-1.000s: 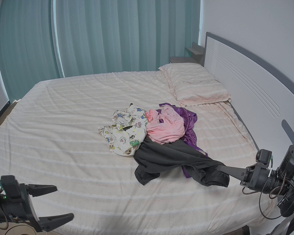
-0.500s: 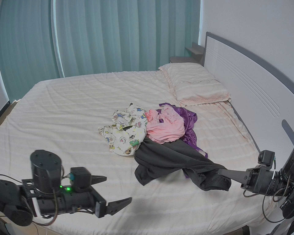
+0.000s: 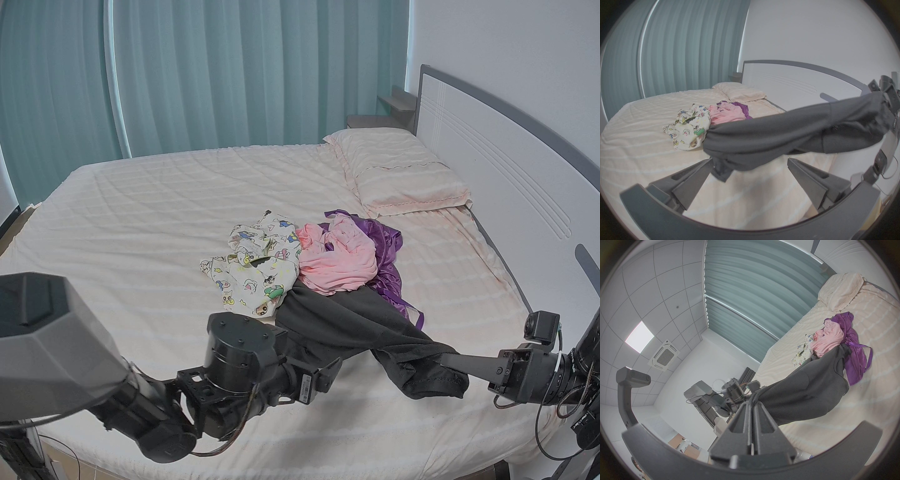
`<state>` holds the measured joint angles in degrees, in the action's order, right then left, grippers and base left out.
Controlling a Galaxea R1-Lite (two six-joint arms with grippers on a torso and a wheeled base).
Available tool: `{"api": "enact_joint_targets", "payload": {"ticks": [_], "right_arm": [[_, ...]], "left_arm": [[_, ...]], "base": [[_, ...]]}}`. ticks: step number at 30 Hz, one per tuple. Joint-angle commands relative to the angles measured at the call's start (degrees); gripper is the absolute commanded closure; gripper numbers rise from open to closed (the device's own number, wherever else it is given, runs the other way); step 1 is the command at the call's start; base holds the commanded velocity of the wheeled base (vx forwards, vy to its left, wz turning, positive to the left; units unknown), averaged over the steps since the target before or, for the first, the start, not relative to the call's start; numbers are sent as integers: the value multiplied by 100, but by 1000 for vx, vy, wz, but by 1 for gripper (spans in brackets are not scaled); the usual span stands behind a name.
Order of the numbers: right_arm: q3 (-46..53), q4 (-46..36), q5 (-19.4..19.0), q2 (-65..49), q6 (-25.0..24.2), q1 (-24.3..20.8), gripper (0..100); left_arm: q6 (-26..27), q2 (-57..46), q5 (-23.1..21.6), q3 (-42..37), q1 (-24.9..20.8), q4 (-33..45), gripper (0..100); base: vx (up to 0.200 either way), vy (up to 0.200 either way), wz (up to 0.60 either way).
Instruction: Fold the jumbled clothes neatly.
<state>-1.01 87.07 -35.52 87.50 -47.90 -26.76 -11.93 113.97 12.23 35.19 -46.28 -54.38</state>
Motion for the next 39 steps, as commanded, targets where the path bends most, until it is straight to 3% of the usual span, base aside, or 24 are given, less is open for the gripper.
{"api": "enact_joint_targets", "payload": {"ticks": [1,12,16,22,27,36,39], "right_arm": [[101,3,2,-84,0,-137,100],[66,-5,-34,-454,-18,-198,100],[13,-41,54,-454,-27,-304,100],[-189,-41,54,-146,-27,-163,100],[-294,-5,-25,56,-27,-225,100],[-294,3,54,-137,-27,-822,100],[-312,3,46,-339,-27,-910,100]], "left_arm": [[-178,881,307,418,-57,-459,0],[-318,1294,421,787,-13,-705,0],[-600,1259,421,752,-39,-776,0],[-670,969,324,-74,-215,-951,0],[-670,583,-27,-558,-382,-1294,0],[-670,873,60,-57,-321,-1294,0],[-670,1110,386,234,-268,-1294,0]], "base": [[0,0,0],[0,0,0],[0,0,0],[0,0,0],[0,0,0],[0,0,0],[0,0,0]]}}
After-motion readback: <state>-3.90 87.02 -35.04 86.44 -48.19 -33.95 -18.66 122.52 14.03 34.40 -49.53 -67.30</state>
